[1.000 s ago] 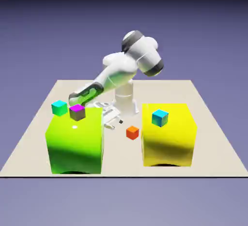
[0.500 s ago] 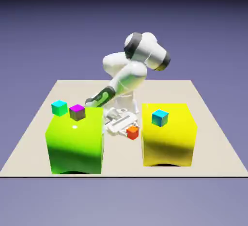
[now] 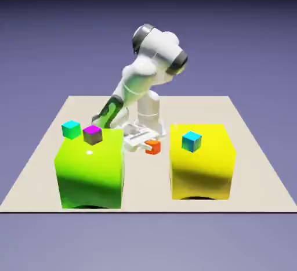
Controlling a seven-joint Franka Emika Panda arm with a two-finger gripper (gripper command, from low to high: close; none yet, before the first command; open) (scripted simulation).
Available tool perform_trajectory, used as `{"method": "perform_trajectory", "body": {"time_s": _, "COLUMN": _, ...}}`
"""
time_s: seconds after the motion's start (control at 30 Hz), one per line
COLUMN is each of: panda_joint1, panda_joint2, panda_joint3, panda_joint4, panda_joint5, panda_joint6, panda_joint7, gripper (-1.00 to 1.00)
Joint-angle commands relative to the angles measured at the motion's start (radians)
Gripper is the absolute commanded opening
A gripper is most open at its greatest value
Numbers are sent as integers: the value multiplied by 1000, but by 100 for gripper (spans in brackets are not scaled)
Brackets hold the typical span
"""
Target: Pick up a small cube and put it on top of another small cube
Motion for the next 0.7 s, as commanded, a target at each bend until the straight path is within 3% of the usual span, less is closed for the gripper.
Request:
{"method": "perform_trajectory", "body": {"time_s": 0.0, "panda_joint1": -31, "panda_joint2": -36, "panda_joint3": 6, "panda_joint4": 8, "panda_joint5": -40, "panda_joint6": 12, "panda_joint7": -40, "gripper": -100}}
{"method": "perform_trajectory", "body": {"time_s": 0.2, "panda_joint1": -217, "panda_joint2": -254, "panda_joint3": 34, "panda_joint4": 50, "panda_joint5": -257, "panda_joint6": 76, "panda_joint7": -260, "gripper": -100}}
{"method": "perform_trajectory", "body": {"time_s": 0.43, "panda_joint1": -420, "panda_joint2": -507, "panda_joint3": -26, "panda_joint4": 156, "panda_joint5": -373, "panda_joint6": 103, "panda_joint7": -271, "gripper": -100}}
{"method": "perform_trajectory", "body": {"time_s": 0.67, "panda_joint1": -431, "panda_joint2": -543, "panda_joint3": -61, "panda_joint4": 283, "panda_joint5": -393, "panda_joint6": 129, "panda_joint7": 13, "gripper": -100}}
